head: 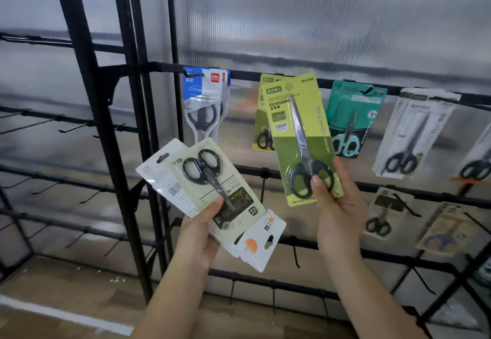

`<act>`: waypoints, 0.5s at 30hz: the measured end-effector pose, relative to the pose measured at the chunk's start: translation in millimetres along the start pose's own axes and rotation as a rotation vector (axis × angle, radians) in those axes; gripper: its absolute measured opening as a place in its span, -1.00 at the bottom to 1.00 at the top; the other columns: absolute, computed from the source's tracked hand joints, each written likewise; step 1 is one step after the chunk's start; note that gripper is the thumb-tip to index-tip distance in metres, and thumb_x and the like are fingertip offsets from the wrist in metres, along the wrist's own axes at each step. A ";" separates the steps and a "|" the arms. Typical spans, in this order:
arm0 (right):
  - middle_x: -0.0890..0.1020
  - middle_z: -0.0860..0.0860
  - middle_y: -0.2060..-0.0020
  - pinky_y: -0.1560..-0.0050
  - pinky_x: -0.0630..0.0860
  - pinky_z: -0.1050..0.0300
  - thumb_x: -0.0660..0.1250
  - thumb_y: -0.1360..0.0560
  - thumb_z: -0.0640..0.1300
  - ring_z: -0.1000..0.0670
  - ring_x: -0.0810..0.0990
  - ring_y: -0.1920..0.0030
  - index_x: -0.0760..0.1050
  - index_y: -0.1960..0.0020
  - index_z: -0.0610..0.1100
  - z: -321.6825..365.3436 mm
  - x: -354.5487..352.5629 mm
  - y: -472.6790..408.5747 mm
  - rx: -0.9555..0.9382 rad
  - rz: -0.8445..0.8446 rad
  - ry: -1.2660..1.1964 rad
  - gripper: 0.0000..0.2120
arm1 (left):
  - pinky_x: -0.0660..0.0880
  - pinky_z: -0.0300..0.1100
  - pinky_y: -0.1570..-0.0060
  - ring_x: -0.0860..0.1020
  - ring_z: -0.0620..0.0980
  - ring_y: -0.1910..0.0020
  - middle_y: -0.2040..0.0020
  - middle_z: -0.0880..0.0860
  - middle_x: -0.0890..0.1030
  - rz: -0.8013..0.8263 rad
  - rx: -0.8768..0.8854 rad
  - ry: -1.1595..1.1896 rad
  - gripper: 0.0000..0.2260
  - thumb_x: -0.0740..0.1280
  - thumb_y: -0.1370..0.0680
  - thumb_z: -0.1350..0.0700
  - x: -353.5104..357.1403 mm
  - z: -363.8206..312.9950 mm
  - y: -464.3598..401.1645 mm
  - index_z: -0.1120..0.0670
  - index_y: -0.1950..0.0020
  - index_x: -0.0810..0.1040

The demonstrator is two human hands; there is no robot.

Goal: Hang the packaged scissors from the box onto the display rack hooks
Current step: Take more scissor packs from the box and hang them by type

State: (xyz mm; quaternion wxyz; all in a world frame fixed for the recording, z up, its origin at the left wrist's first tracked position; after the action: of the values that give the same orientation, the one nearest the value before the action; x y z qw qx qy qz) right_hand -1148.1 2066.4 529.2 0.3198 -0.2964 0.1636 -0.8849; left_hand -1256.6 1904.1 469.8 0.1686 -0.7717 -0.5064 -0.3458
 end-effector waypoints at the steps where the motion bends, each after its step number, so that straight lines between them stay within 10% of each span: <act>1: 0.54 -0.15 -0.13 -0.10 0.53 0.16 0.38 -0.34 -0.18 0.07 0.59 -0.05 0.48 -0.19 0.06 0.2 2.1 2.1 0.004 -0.010 0.048 -0.56 | 0.62 -0.04 0.31 0.68 0.08 0.12 0.01 0.13 0.69 0.004 -0.001 -0.005 -0.71 0.39 -0.32 0.20 -2.1 -1.0 0.4 0.10 -0.04 0.61; 5: 0.52 -0.15 -0.18 -0.24 0.44 -0.02 0.40 -0.40 -0.19 -0.03 0.55 -0.15 0.46 -0.17 0.15 -1.6 9.3 7.4 0.008 -0.030 0.167 -0.59 | 0.63 0.04 0.18 0.68 0.09 0.09 -0.02 0.14 0.68 0.019 -0.009 0.006 -0.73 0.39 -0.33 0.21 -10.4 -3.6 2.3 0.10 -0.02 0.62; 11: 0.39 -0.09 -0.17 0.10 0.33 0.62 0.32 -0.51 -0.15 0.47 0.45 0.09 0.22 -0.46 -0.07 2.0 25.6 13.2 0.033 0.103 0.497 -0.43 | 0.63 0.04 0.13 0.67 0.11 0.04 -0.06 0.16 0.67 0.036 -0.040 0.018 -0.68 0.38 -0.36 0.22 -19.2 -6.2 6.3 0.14 -0.11 0.59; 15: 0.19 0.08 -0.21 0.00 0.27 0.54 0.34 -0.50 -0.08 0.34 0.39 0.04 -0.11 -0.54 0.00 6.0 43.8 7.8 0.127 0.252 0.726 -0.20 | 0.62 0.07 0.09 0.67 0.12 0.03 -0.06 0.16 0.67 0.039 -0.042 0.007 -0.64 0.37 -0.36 0.22 -19.6 -10.8 8.2 0.16 -0.17 0.57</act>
State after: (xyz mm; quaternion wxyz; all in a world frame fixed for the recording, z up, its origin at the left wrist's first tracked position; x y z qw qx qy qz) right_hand -1167.9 2031.0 548.4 0.3648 0.0789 0.2461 -0.8945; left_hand -1258.0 1880.9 464.4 0.1608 -0.7835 -0.4834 -0.3558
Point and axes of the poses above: each hand's wrist, its own y-axis away from the middle knuckle, its own x-axis out of the palm, z = x × y, the point moved 2 cm from there along -y, towards the middle knuckle
